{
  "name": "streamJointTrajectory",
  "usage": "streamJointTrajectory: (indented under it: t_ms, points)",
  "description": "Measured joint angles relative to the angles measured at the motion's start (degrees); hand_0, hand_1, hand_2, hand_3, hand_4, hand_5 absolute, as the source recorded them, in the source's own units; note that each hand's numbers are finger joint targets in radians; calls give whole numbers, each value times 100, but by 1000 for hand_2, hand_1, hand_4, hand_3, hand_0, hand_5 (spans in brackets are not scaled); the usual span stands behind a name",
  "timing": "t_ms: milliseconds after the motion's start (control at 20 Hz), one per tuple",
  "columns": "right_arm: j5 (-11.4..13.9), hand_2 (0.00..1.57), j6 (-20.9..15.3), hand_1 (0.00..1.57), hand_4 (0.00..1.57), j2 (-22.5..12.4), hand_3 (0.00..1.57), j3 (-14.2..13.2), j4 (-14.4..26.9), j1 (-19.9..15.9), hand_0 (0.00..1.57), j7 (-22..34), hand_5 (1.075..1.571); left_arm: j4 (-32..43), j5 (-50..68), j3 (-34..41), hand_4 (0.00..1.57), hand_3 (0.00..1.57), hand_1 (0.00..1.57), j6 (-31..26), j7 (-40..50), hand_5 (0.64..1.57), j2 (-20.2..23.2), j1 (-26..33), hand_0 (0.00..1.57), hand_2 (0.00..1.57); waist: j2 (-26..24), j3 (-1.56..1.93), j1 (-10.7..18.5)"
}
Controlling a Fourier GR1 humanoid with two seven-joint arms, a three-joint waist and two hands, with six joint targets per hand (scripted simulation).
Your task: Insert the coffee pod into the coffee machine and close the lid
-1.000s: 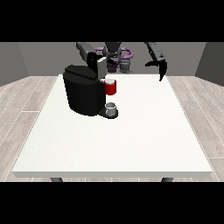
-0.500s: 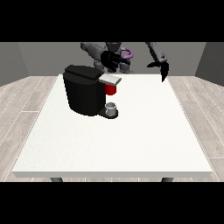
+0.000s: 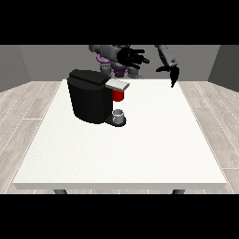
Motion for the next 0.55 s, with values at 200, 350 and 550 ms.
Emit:
streamJointTrajectory:
  t_ms: [200, 350, 550]
  points:
    - [-221, 0, 66, 0, 473, 22, 0, 281, 7, 205, 0, -194, 1571, 29, -89, -128, 168, 0, 0, 17, -81, 1571, -84, 73, 0, 0, -75, 0, 23]
    - [-324, 0, 202, 0, 527, 29, 0, 585, -2, 546, 0, -412, 1571, 59, -154, -194, 168, 0, 0, 37, -219, 1571, -129, 266, 0, 0, -188, 0, 9]
    - [-600, 0, 482, 0, 461, 35, 0, 1265, -281, 947, 0, -698, 1571, 267, -169, -154, 168, 0, 0, 38, -358, 1571, -89, 247, 0, 0, -270, 0, -59]
